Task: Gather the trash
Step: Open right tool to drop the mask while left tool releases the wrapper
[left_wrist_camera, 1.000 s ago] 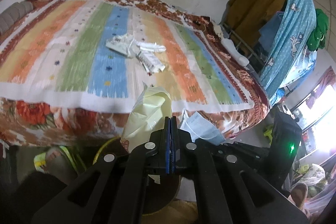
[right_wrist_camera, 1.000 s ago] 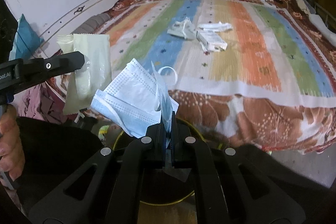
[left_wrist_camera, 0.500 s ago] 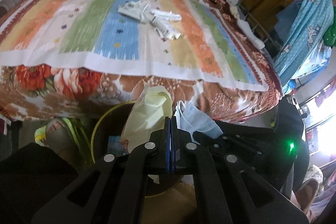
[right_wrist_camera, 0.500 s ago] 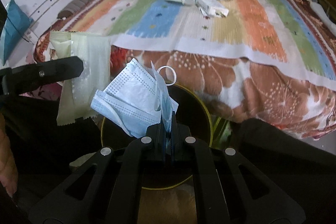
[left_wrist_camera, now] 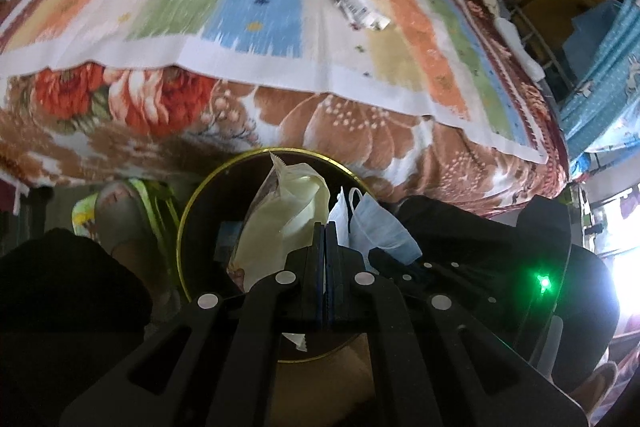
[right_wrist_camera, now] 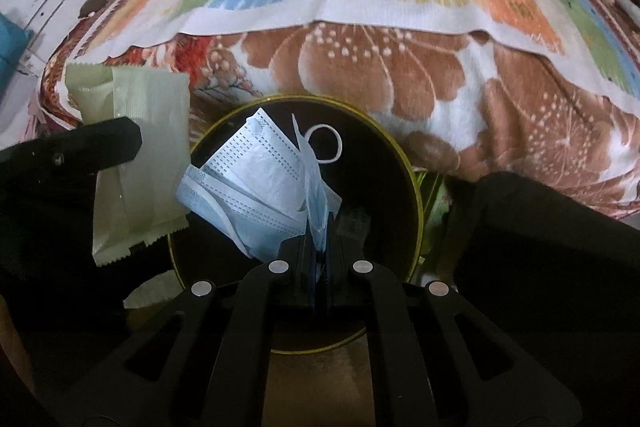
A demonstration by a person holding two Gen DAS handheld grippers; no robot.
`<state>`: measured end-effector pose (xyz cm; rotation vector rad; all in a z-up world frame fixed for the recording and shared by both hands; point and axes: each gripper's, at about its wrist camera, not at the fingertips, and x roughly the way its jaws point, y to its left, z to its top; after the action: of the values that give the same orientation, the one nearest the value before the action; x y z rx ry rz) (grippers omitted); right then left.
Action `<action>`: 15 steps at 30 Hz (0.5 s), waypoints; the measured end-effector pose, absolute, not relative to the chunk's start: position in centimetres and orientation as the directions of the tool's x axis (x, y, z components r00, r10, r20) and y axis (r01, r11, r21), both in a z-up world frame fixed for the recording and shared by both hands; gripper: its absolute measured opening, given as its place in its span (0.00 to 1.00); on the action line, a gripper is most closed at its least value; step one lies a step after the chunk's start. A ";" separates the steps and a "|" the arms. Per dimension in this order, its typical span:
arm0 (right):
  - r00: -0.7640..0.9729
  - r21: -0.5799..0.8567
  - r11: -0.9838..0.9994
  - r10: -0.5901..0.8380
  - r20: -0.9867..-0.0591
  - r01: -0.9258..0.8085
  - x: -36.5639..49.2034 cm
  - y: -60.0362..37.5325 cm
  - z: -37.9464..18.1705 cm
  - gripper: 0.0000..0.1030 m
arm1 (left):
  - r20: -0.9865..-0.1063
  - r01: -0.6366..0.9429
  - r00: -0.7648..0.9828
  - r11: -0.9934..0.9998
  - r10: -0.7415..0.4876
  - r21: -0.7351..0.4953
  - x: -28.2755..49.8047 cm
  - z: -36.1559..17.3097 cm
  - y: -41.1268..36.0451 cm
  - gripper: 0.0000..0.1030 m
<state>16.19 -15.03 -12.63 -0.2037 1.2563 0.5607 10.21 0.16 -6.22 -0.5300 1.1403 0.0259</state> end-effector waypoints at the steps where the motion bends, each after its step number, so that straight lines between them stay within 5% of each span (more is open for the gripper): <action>1: 0.196 0.150 0.851 0.282 -0.939 -0.503 16.3 -15.0 -12.8 0.02 | -0.871 -0.294 0.422 0.872 -0.250 -0.392 10.3 -6.6 0.3 0.00; 12: 0.126 0.182 0.876 0.263 -0.957 -0.446 17.1 -14.7 -15.1 0.09 | -0.909 -0.342 0.338 0.868 -0.244 -0.360 11.6 -9.2 0.4 0.02; 15: 0.125 0.189 0.876 0.269 -0.955 -0.444 17.2 -14.9 -15.0 0.15 | -0.910 -0.338 0.337 0.871 -0.241 -0.356 11.9 -9.2 0.4 0.24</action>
<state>17.23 -14.94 -15.01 -0.1551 1.3502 0.5220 11.88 0.44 -9.16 -0.5446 1.2429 0.0670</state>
